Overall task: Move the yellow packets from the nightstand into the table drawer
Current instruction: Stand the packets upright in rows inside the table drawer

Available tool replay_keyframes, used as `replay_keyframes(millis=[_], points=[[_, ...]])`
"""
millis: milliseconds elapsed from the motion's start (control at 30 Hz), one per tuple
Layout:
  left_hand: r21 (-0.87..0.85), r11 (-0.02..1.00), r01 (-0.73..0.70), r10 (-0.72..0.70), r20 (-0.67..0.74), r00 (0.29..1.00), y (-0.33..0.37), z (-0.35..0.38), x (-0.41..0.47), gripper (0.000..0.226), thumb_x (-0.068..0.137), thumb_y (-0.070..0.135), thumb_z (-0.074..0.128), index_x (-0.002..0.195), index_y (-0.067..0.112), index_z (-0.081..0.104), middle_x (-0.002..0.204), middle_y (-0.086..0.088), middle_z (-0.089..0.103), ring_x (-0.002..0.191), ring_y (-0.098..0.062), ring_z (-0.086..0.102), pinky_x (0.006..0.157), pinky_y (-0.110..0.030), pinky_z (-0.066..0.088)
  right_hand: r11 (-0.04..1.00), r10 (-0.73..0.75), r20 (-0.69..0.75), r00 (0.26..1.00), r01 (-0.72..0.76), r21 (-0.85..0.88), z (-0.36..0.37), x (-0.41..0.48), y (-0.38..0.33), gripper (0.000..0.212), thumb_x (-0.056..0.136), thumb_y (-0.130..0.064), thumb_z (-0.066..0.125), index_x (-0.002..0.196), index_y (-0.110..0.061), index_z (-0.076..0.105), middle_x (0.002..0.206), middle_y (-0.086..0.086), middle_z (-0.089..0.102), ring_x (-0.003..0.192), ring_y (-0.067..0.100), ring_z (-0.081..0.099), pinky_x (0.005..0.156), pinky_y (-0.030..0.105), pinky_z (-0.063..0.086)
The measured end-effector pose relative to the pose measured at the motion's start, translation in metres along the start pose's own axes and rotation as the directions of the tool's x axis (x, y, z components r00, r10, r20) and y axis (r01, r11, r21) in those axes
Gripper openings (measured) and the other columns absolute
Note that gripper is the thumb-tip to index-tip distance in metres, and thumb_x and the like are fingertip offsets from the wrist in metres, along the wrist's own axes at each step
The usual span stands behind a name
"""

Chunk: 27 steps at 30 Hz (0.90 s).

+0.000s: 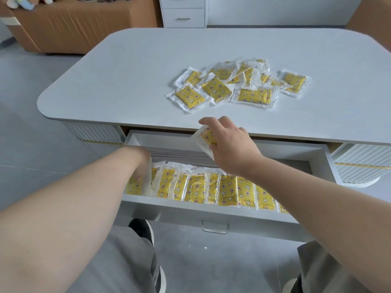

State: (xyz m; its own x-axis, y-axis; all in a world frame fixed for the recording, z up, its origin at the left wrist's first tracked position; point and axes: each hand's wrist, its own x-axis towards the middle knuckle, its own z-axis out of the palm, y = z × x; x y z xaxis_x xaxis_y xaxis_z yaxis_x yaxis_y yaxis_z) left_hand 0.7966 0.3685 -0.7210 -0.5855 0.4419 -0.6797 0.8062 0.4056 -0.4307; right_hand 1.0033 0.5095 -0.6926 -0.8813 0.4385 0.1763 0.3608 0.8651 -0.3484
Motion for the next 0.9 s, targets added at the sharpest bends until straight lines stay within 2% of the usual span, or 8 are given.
replay_keyframes(millis=[100, 233, 333, 433, 600, 733, 800, 900], points=[[-0.002, 1.000, 0.001, -0.001, 0.026, 1.000, 0.004, 0.004, 0.003, 0.054, 0.090, 0.032, 0.071, 0.137, 0.014, 0.053, 0.118, -0.001, 0.062, 0.106, -0.019, 0.063, 0.082, -0.028, 0.052, 1.000, 0.005, -0.011, 1.000, -0.005, 0.021, -0.001, 0.002, -0.001, 0.065, 0.091, -0.009, 0.057, 0.147, -0.029, 0.033, 0.132, 0.005, 0.046, 0.098, 0.031, 0.058, 0.094, 0.042, 0.043], [-0.086, 0.996, 0.008, -0.006, 0.021, 1.000, 0.001, 0.000, 0.007, 0.046, 0.093, 0.026, 0.059, 0.137, 0.013, 0.055, 0.111, 0.000, 0.062, 0.092, -0.017, 0.060, 0.070, -0.025, 0.047, 0.999, 0.020, -0.001, 1.000, -0.020, 0.034, -0.002, 0.004, 0.001, 0.062, 0.088, -0.003, 0.056, 0.142, -0.026, 0.037, 0.129, 0.005, 0.045, 0.088, 0.028, 0.055, 0.084, 0.036, 0.041], [-0.119, 0.993, -0.006, 0.007, 0.009, 1.000, 0.001, 0.000, 0.005, 0.064, 0.090, 0.041, 0.069, 0.144, 0.015, 0.048, 0.132, -0.001, 0.059, 0.114, -0.019, 0.060, 0.086, -0.027, 0.051, 0.997, 0.034, 0.009, 0.999, -0.034, 0.068, 0.000, 0.005, 0.002, 0.062, 0.087, 0.001, 0.056, 0.139, -0.027, 0.038, 0.126, 0.005, 0.045, 0.090, 0.033, 0.059, 0.081, 0.038, 0.046], [-0.119, 0.993, -0.013, 0.011, -0.019, 1.000, 0.001, 0.006, 0.006, 0.076, 0.086, 0.047, 0.073, 0.148, 0.015, 0.042, 0.140, -0.002, 0.056, 0.121, -0.021, 0.057, 0.095, -0.030, 0.051, 0.993, 0.048, 0.005, 0.999, -0.048, 0.109, 0.000, 0.006, 0.001, 0.062, 0.087, 0.003, 0.055, 0.139, -0.027, 0.039, 0.124, 0.005, 0.046, 0.091, 0.033, 0.058, 0.081, 0.041, 0.050], [-0.099, 0.995, -0.017, 0.009, -0.075, 0.997, -0.002, 0.012, 0.008, 0.077, 0.082, 0.043, 0.079, 0.146, 0.016, 0.044, 0.135, -0.001, 0.059, 0.119, -0.020, 0.059, 0.097, -0.032, 0.052, 0.972, 0.094, -0.006, 0.996, -0.090, 0.217, -0.006, 0.007, 0.002, 0.057, 0.089, 0.003, 0.053, 0.139, -0.023, 0.042, 0.125, 0.008, 0.050, 0.102, 0.029, 0.057, 0.085, 0.040, 0.052], [-0.046, 0.999, -0.014, 0.013, -0.027, 1.000, 0.004, 0.001, 0.001, 0.077, 0.084, 0.044, 0.078, 0.147, 0.014, 0.045, 0.138, -0.002, 0.058, 0.121, -0.022, 0.059, 0.097, -0.031, 0.051, 0.959, 0.140, 0.019, 0.990, -0.140, 0.247, -0.010, 0.008, 0.004, 0.056, 0.088, 0.003, 0.051, 0.138, -0.022, 0.043, 0.119, 0.008, 0.054, 0.097, 0.023, 0.051, 0.080, 0.036, 0.051], [-0.072, 0.997, -0.028, 0.026, -0.024, 0.999, 0.009, -0.020, -0.010, 0.064, 0.088, 0.045, 0.072, 0.140, 0.011, 0.055, 0.132, -0.006, 0.063, 0.117, -0.023, 0.062, 0.094, -0.032, 0.053, 0.947, 0.173, 0.044, 0.984, -0.178, 0.269, -0.013, 0.010, 0.005, 0.057, 0.086, 0.004, 0.049, 0.136, -0.022, 0.045, 0.116, 0.006, 0.059, 0.095, 0.023, 0.053, 0.079, 0.041, 0.055], [-0.261, 0.957, -0.126, 0.072, -0.208, 0.975, 0.015, -0.057, -0.035, 0.037, 0.094, 0.043, 0.063, 0.104, 0.010, 0.075, 0.093, -0.008, 0.077, 0.092, -0.022, 0.073, 0.087, -0.037, 0.058, 0.879, 0.286, 0.080, 0.955, -0.295, 0.376, -0.021, 0.015, 0.005, 0.051, 0.088, 0.001, 0.041, 0.133, -0.023, 0.050, 0.107, 0.002, 0.062, 0.083, 0.019, 0.061, 0.071, 0.041, 0.057]])
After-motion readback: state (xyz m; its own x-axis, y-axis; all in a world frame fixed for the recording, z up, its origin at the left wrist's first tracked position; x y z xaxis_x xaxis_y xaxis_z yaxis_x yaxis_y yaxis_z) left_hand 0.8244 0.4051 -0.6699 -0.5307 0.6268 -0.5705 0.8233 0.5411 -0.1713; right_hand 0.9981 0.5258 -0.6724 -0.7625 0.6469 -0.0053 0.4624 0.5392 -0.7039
